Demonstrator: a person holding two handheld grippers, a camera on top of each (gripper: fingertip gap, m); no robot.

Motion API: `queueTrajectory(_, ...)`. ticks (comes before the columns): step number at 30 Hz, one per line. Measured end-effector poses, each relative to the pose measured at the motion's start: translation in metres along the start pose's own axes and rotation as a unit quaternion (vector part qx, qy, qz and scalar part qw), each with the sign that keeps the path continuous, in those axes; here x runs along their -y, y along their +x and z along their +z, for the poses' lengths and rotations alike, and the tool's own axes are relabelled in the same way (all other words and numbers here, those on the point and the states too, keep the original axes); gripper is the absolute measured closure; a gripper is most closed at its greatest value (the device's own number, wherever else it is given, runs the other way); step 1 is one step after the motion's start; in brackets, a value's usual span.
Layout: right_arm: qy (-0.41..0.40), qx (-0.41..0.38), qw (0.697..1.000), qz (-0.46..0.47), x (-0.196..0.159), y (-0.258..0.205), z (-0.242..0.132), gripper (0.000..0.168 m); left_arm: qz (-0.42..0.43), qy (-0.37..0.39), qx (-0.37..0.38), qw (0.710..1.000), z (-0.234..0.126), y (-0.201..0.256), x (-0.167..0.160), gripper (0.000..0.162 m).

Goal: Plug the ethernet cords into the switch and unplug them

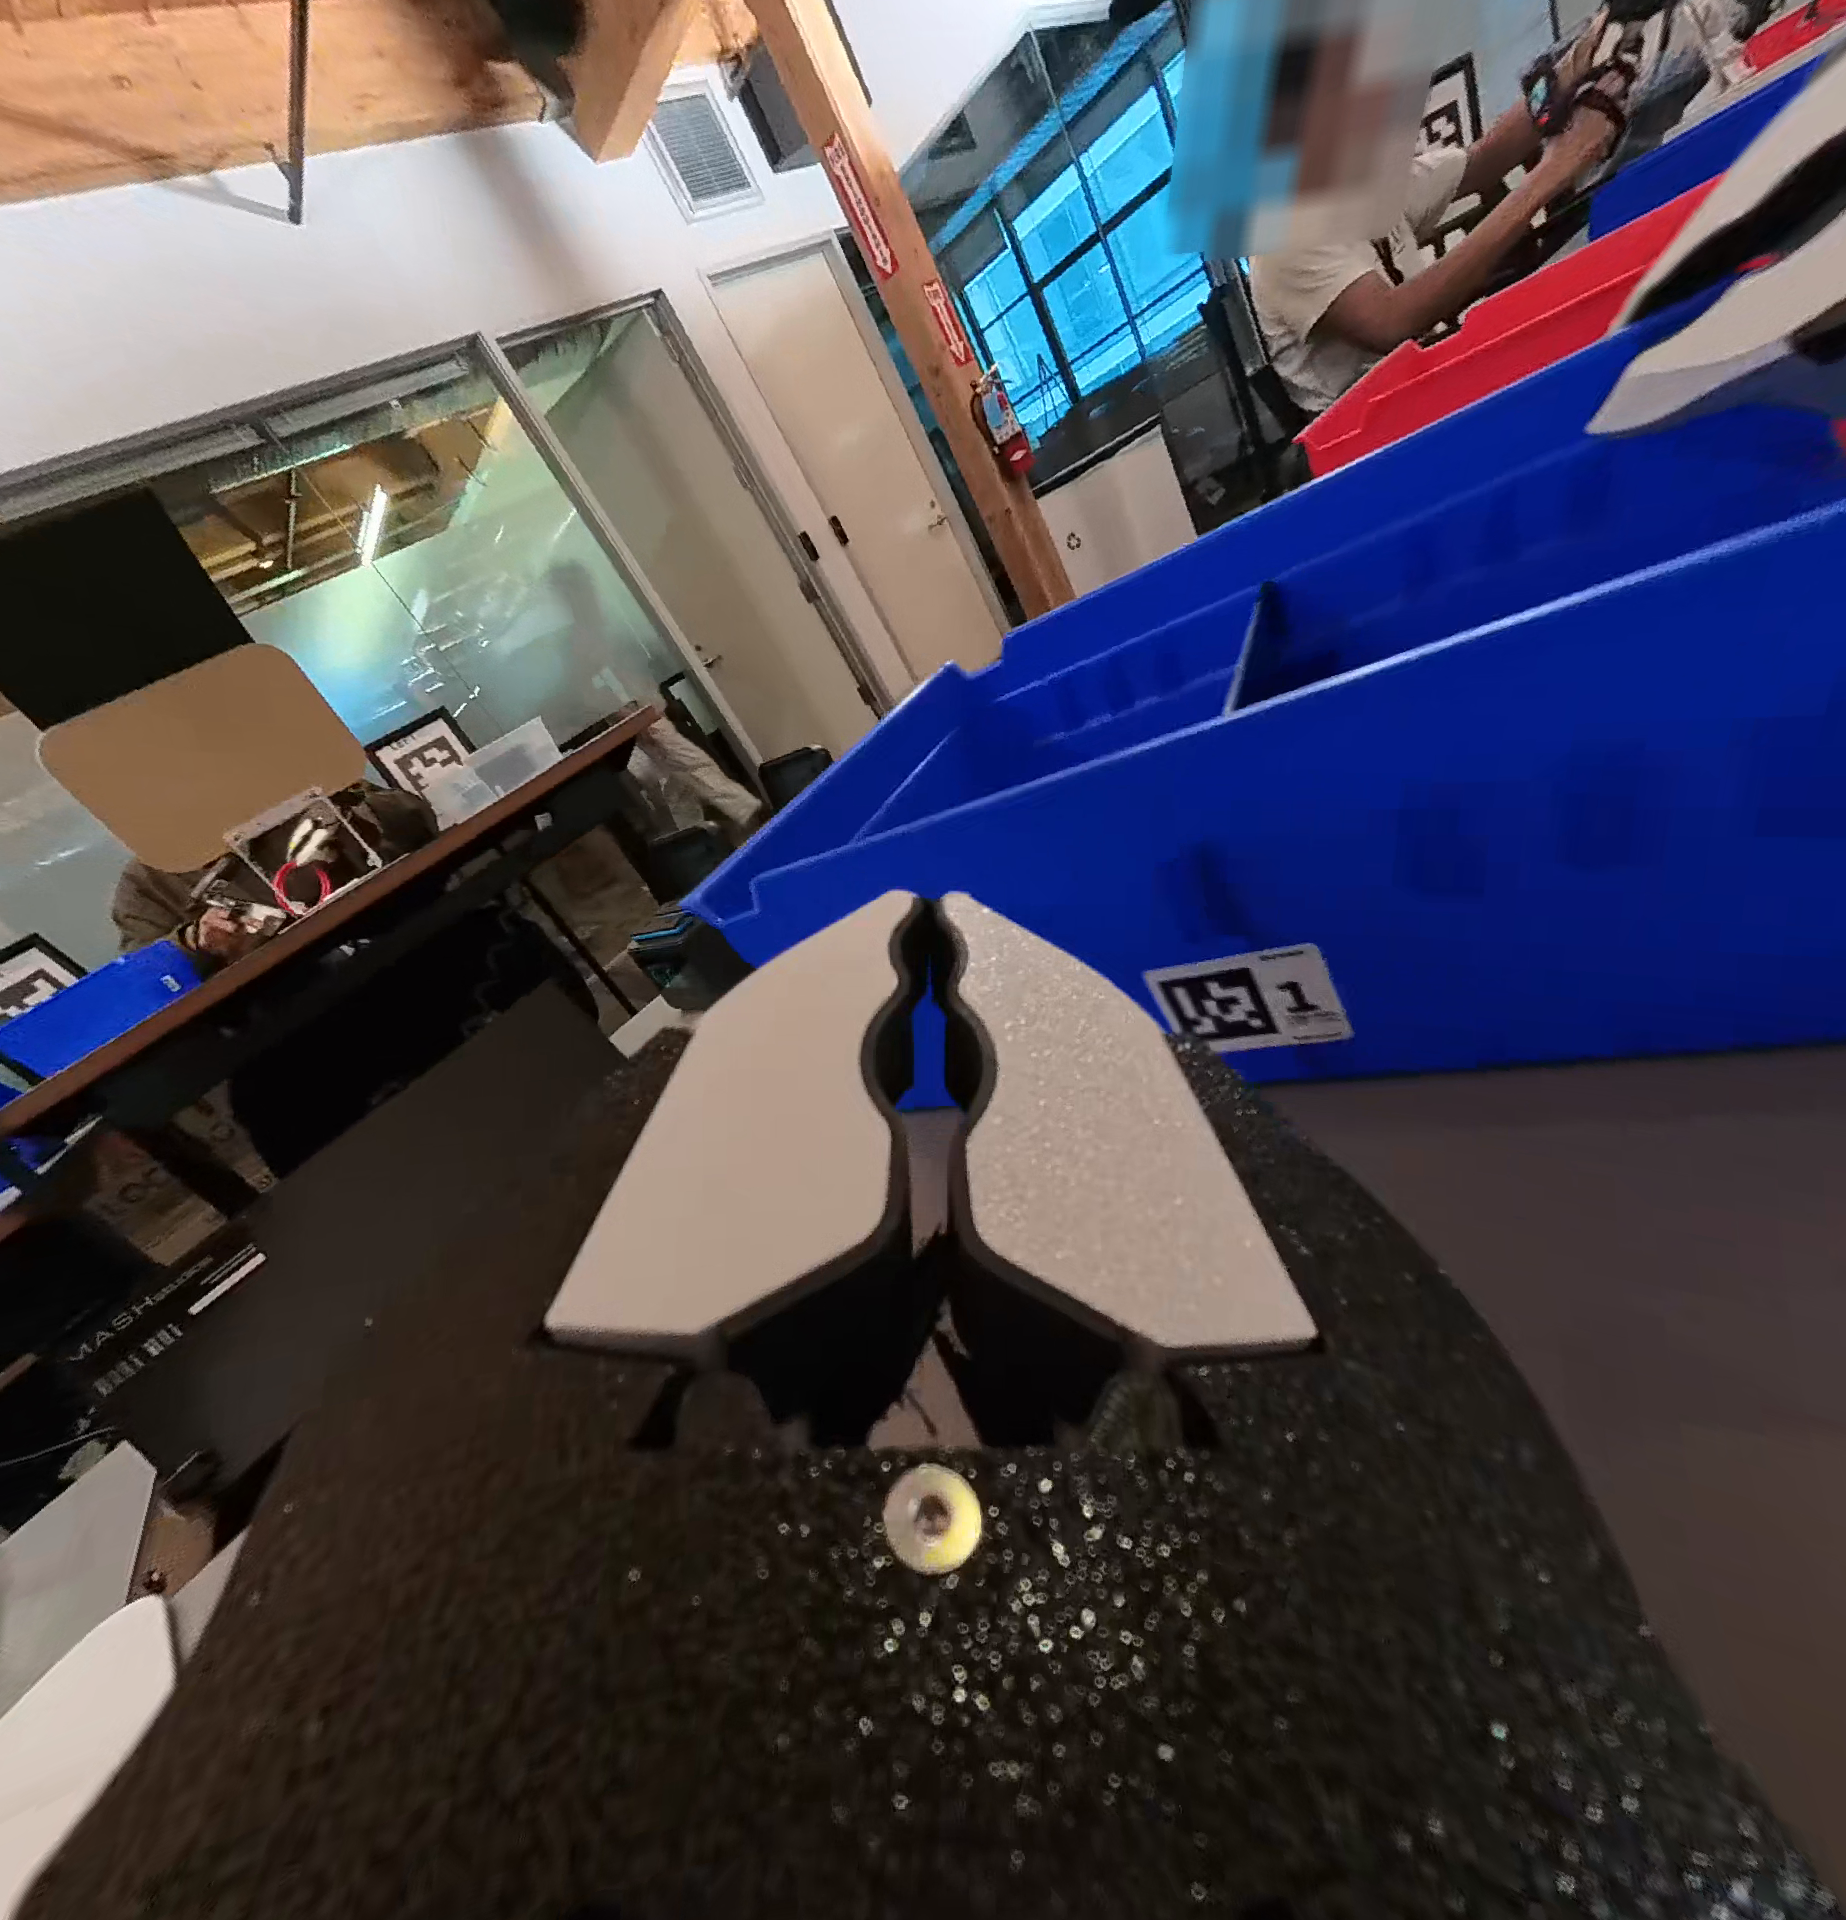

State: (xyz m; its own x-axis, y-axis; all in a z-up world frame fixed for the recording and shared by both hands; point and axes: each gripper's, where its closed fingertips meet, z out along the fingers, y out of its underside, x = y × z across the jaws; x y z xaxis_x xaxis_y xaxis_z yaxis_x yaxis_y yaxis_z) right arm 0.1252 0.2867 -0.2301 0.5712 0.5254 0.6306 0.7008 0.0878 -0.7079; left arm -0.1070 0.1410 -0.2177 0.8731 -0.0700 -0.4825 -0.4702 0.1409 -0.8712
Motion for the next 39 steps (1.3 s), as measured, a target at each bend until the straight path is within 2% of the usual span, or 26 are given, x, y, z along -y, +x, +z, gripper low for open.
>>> queueTrajectory(4,0.002,-0.012,1.0,0.015,0.002,0.006,0.017,0.147,0.015,-0.006,-0.004,1.0,0.001,0.003,-0.003,0.162)
queueTrajectory(6,0.017,0.007,1.0,0.024,0.004,0.005,0.016,0.148,0.015,-0.003,-0.004,1.0,0.001,0.003,-0.002,0.162)
queueTrajectory(8,0.057,0.013,0.997,0.048,0.013,0.012,-0.003,0.14,0.018,0.0,-0.002,1.0,0.0,0.003,-0.001,0.162)
queueTrajectory(11,0.12,-0.018,0.991,0.059,0.013,0.039,-0.05,0.138,0.013,0.001,-0.001,1.0,0.0,0.002,-0.001,0.162)
queueTrajectory(13,0.102,-0.068,0.991,0.047,-0.011,0.071,-0.067,0.136,0.006,0.0,-0.002,1.0,0.001,0.002,-0.002,0.162)
queueTrajectory(15,0.061,-0.079,0.993,0.055,-0.045,0.099,-0.07,0.131,0.003,0.0,-0.006,1.0,0.002,0.003,-0.002,0.162)
queueTrajectory(17,0.029,-0.03,0.996,0.084,-0.075,0.109,-0.06,0.12,0.005,0.0,-0.006,1.0,0.002,0.004,-0.002,0.162)
queueTrajectory(20,-0.005,0.011,0.99,0.144,-0.106,0.12,-0.05,0.117,0.019,-0.003,-0.002,1.0,0.0,0.004,-0.002,0.162)
queueTrajectory(23,-0.035,0.043,0.99,0.128,-0.119,0.116,-0.042,0.123,0.025,-0.006,0.001,1.0,0.0,0.003,-0.003,0.162)
queueTrajectory(29,-0.071,0.086,0.99,0.081,-0.122,0.094,-0.038,0.161,0.019,0.011,-0.03,0.999,0.003,0.014,0.004,0.162)
queueTrajectory(35,-0.08,0.091,0.991,0.061,-0.126,0.093,-0.045,0.161,0.1,-0.025,-0.04,0.994,0.006,0.032,-0.004,0.162)
queueTrajectory(37,-0.077,0.095,0.991,0.055,-0.13,0.093,-0.053,0.161,0.094,-0.019,-0.035,0.995,0.005,0.035,0.004,0.162)
queueTrajectory(39,-0.073,0.104,0.991,0.051,-0.135,0.093,-0.063,0.161,0.066,-0.012,-0.066,0.996,0.004,0.049,0.014,0.162)
